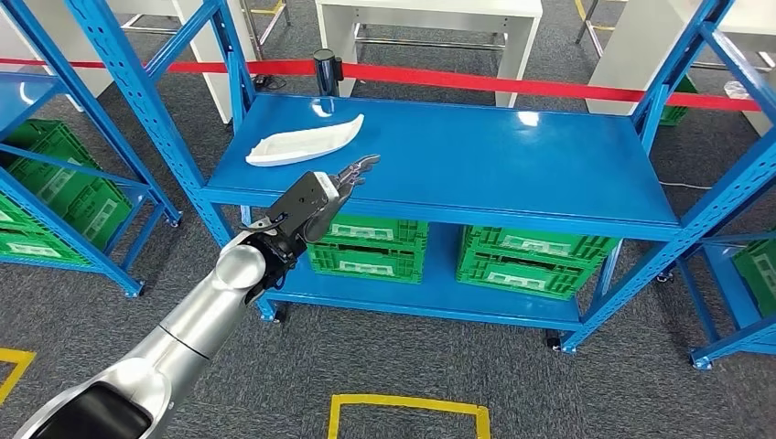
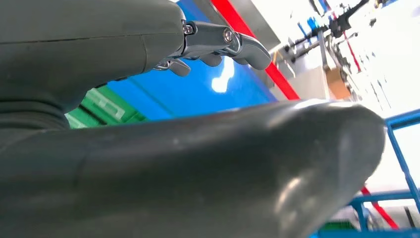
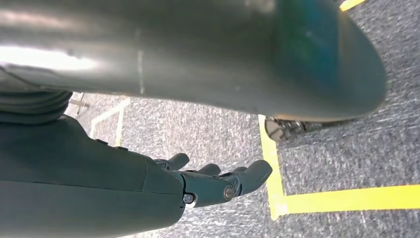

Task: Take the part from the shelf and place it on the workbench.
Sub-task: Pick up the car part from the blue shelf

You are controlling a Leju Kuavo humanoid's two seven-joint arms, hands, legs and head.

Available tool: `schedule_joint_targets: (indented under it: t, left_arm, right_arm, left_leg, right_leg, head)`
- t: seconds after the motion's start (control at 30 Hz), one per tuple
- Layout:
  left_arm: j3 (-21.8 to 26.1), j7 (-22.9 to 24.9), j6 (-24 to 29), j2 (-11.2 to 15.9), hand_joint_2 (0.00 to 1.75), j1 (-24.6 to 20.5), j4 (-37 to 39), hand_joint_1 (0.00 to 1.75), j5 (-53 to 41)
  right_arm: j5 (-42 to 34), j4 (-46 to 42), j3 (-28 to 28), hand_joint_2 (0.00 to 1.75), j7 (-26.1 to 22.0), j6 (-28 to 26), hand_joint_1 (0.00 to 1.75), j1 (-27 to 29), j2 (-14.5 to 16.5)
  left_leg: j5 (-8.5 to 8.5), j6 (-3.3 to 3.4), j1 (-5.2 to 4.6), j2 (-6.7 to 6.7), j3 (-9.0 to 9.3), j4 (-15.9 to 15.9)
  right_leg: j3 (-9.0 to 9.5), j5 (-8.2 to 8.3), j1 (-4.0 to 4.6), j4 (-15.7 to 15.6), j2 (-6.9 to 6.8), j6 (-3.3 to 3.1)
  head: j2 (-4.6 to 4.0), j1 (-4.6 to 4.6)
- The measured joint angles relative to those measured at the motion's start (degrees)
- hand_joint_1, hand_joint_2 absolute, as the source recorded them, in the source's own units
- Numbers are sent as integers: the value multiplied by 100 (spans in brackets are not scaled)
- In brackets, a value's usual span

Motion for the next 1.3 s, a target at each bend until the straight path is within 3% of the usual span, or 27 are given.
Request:
schedule_joint_targets:
  t: [0.03, 0.17, 0.23, 0.3, 0.33, 0.37, 0.4, 0.47, 0.53, 0.63, 0.7, 0.77, 0.83, 0.87, 0.9, 0.97, 1.0, 1.03, 1.1, 1.2, 1.23, 1.3]
  left_arm:
    - [-1, -2, 87, -8, 0, -19, 12, 0, -38]
    - [-2, -26, 498, -42, 0, -118, 101, 0, -180]
    - [-2, -46, 613, -43, 0, -186, 180, 0, -199]
    - [-1, -67, 672, -41, 0, -210, 273, 0, -195]
    - [-1, -77, 692, -39, 0, -203, 315, 0, -188]
    - [0, -86, 703, -36, 0, -194, 346, 0, -177]
    - [0, -97, 713, -32, 0, -191, 370, 0, -164]
    - [0, -120, 723, -19, 0, -204, 398, 0, -140]
    - [1, -143, 730, -6, 0, -226, 411, 0, -116]
    - [5, -164, 734, 1, 0, -234, 411, 0, -80]
    - [11, -174, 740, 9, 0, -246, 408, 0, -63]
    - [15, -180, 745, 12, 0, -260, 402, 0, -53]
    - [15, -180, 748, 12, 0, -244, 398, 0, -42]
    - [15, -179, 750, 13, 0, -232, 398, 0, -36]
    - [16, -179, 754, 13, 0, -223, 396, 0, -28]
    - [20, -181, 765, 13, 0, -219, 384, 0, -16]
    - [24, -185, 770, 14, 0, -223, 375, 0, -10]
    - [27, -188, 773, 16, 0, -229, 364, 0, -7]
    - [33, -193, 776, 20, 0, -234, 336, 0, -3]
    - [49, -196, 777, 24, 0, -241, 282, 0, 0]
    - [61, -199, 778, 28, 0, -250, 268, 0, 3]
    - [82, -206, 779, 40, 0, -245, 254, 0, 15]
  right_arm:
    - [4, 0, -5, 0, 3, -2, 0, -6, 1]
    - [13, 0, -12, 0, 20, -22, 0, 1, 10]
    - [19, 0, -13, 0, 21, -30, 0, -3, 17]
    - [26, 0, -13, 0, 18, -31, 0, -8, 14]
    - [28, 0, -13, 0, 18, -30, 0, -6, 14]
    - [29, 0, -13, 0, 18, -29, 0, -2, 15]
    - [29, 0, -13, 0, 18, -28, 0, 2, 15]
    - [29, 0, -13, 0, 15, -25, 0, 7, 17]
    - [29, 0, -13, 0, 8, -16, 0, 0, 18]
    - [29, 0, -13, 0, 0, 4, 0, 5, 18]
    - [31, 0, -13, 0, -11, 11, 0, 14, 19]
    - [36, 0, -13, 0, -28, 19, 0, 2, 20]
    - [41, 0, -13, 0, -38, 23, 0, 1, 19]
    - [44, 0, -13, 0, -39, 22, 0, 10, 19]
    - [50, 0, -14, 0, -41, 22, 0, 22, 19]
    - [61, 0, -15, 0, -45, 22, 0, 36, 17]
    - [64, 0, -15, 0, -48, 22, 0, 35, 14]
    - [64, 0, -15, 0, -49, 23, 0, 27, 12]
    - [64, 0, -15, 0, -50, 22, 0, 21, 9]
    - [64, 0, -15, 0, -51, 20, 0, 60, 13]
    - [64, 0, -15, 0, -51, 20, 0, 68, 13]
    - [63, 0, -15, 0, -51, 20, 0, 70, 13]
  left_leg:
    - [-16, -30, -11, 5, -7, 12]
    - [-80, -154, -6, -7, -36, 66]
    - [-309, -218, 14, -62, -265, 519]
    - [-599, -256, 27, -94, -674, 1276]
    - [-651, -264, 31, -97, -839, 1547]
    - [-589, -261, 31, -99, -907, 1612]
    - [-427, -250, 31, -101, -865, 1461]
    - [13, -194, 25, -117, -532, 697]
    - [201, -138, 2, -143, -245, 102]
    - [155, -47, -12, -159, -163, -51]
    - [134, 27, 7, -158, -79, -92]
    - [99, 80, 15, -154, -12, -108]
    - [45, 107, 6, -152, 26, -102]
    - [14, 108, 3, -153, 51, -97]
    - [-26, 104, 1, -156, 87, -91]
    - [-121, 79, 1, -158, 191, -82]
    - [-172, 56, -4, -157, 246, -79]
    - [-214, 27, -9, -153, 281, -82]
    - [-256, -47, -21, -146, 328, -89]
    - [-246, -154, -20, -145, 335, 116]
    - [-259, -180, -15, -146, 210, 348]
    - [-403, -223, 5, -146, -261, 1046]
  right_leg:
    - [85, 12, 9, -161, -8, -26]
    - [129, 5, 1, -238, 24, -159]
    - [170, 5, -21, -270, 28, -219]
    - [191, -22, -21, -268, 39, -250]
    - [203, -40, -19, -262, 50, -255]
    - [220, -60, -19, -255, 66, -253]
    - [244, -83, -19, -246, 84, -245]
    - [316, -140, -20, -238, 112, -214]
    - [348, -179, -13, -245, 121, -161]
    - [363, -152, -11, -239, 121, -58]
    - [291, -210, -11, -57, 96, 0]
    - [-33, -433, -17, 493, 64, 45]
    - [-503, -643, -19, 1182, 55, 67]
    - [-660, -638, -18, 1351, 55, 65]
    - [-705, -512, -16, 1292, 54, 57]
    - [-472, -19, -10, 597, 42, 20]
    - [-308, 129, 9, 204, 26, -9]
    - [-183, 169, 29, -72, 12, -39]
    - [-66, 67, 59, -263, 1, -104]
    - [128, 64, 22, -328, 20, -231]
    - [208, 35, 15, -337, 23, -269]
    - [336, -66, 12, -349, 31, -310]
  head:
    - [0, -2]
    - [0, -12]
    - [0, -31]
    - [0, -43]
    - [0, -43]
    - [0, -43]
    - [0, -44]
    - [0, -43]
    - [0, -41]
    - [0, -39]
    - [0, -34]
    - [0, -23]
    - [0, -16]
    - [0, -16]
    - [0, -15]
    - [0, -15]
    - [0, -15]
    - [0, -13]
    - [0, -12]
    - [0, -23]
    - [0, -29]
    - [0, -42]
